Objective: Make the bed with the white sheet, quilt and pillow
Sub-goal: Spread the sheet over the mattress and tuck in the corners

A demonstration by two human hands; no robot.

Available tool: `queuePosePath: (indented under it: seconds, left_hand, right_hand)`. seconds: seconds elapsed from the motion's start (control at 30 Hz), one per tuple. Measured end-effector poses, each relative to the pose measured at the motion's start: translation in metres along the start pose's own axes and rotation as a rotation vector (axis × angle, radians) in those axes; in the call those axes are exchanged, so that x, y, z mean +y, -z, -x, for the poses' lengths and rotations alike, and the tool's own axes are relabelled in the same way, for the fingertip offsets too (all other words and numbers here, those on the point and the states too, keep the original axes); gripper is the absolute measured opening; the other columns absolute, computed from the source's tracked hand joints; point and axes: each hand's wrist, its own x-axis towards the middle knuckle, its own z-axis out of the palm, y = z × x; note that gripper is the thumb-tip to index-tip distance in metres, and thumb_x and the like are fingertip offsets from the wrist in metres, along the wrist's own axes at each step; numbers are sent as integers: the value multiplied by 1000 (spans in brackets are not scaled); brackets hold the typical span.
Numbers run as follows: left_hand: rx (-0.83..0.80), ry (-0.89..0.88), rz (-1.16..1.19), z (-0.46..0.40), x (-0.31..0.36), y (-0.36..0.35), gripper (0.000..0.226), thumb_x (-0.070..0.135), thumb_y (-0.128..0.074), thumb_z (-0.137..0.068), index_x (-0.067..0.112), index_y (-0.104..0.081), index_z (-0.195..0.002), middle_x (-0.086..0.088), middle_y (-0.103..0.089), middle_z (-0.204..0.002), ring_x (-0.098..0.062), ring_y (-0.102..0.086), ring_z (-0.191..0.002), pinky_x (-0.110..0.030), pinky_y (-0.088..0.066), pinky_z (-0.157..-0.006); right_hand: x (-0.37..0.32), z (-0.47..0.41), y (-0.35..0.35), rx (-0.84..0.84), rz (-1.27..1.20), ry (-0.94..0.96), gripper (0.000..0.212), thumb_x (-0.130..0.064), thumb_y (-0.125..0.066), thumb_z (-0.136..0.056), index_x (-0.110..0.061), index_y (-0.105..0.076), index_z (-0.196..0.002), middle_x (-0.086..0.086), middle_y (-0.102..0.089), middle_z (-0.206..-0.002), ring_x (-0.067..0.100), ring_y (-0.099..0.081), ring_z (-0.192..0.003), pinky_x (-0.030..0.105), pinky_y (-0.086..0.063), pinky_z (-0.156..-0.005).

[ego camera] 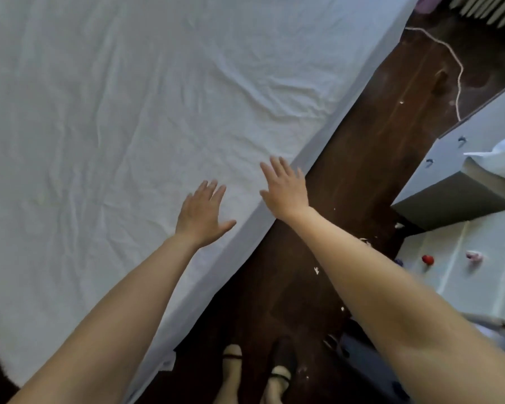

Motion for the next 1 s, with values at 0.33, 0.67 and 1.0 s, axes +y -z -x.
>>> queuePosePath:
  seconds: [0.33,0.67,1.0]
  left_hand:
    - [3,-61,-145,0,12,-122,92,63,-49,-81,23,-5,-151,-12,-1,-160,-31,-1,-147,-56,-1,-114]
    - [207,196,67,-40,-38,-80,63,50,-27,-87,21,-45,-140,-13,-37,-149,-34,-32,-138,-56,-25,-107]
    - [-188,189,116,-16,-23,-66,66,60,-14,-89,31,-28,-147,-2,-17,-158,-28,-8,-146,-52,-10,-115]
  right_hand:
    - [53,-18,-115,-223,-7,92,61,-47,-21,-101,-29,9,-151,-6,16,-159,13,11,-147,46,2,-118]
    - [32,-76,-66,166,0,217,53,-41,-42,-96,-22,-36,-146,10,-25,-156,30,-21,-144,47,-19,-114]
    - [22,-34,-81,-264,27,106,61,-50,-31,-98,-30,-11,-152,1,-2,-161,20,-5,-148,44,-9,-118]
